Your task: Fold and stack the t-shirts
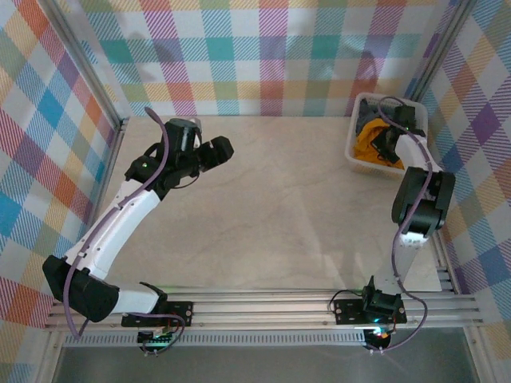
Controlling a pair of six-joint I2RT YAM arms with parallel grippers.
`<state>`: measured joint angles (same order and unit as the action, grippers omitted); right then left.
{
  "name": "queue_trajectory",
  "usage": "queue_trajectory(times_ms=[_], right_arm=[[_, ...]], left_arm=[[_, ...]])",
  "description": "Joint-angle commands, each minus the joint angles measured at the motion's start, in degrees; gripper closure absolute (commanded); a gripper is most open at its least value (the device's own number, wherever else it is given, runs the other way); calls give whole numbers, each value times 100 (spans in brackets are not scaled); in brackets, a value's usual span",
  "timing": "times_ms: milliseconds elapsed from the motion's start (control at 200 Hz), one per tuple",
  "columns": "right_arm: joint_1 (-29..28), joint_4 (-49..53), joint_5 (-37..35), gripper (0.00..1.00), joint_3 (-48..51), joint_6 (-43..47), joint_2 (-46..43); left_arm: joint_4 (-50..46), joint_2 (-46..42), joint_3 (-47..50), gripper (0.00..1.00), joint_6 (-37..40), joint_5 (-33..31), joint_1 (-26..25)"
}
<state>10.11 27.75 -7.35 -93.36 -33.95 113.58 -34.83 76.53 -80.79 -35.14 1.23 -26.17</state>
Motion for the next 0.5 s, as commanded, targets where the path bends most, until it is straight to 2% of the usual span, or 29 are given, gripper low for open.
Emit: queue_trajectory(times_ms=[0, 95, 240, 385, 495], right_arm=[[-306, -919, -859, 100, 208, -26, -1216], [-439, -1178, -1011, 100, 386, 10, -1822], [-911, -1421, -623, 100, -97, 595, -2310], [-1975, -1556, -666, 100, -604, 1512, -2664], [-2800, -1366, -658, 100, -661, 1840, -2711]], left_arm=[[-82, -71, 116, 21, 14, -10, -37], [-26, -18, 106, 22, 7, 82, -34], [-180, 42, 9, 24, 0, -124, -36], [-529, -12, -85, 24, -62, -676, -32], [-721, -140, -72, 23, -115, -1080, -32]])
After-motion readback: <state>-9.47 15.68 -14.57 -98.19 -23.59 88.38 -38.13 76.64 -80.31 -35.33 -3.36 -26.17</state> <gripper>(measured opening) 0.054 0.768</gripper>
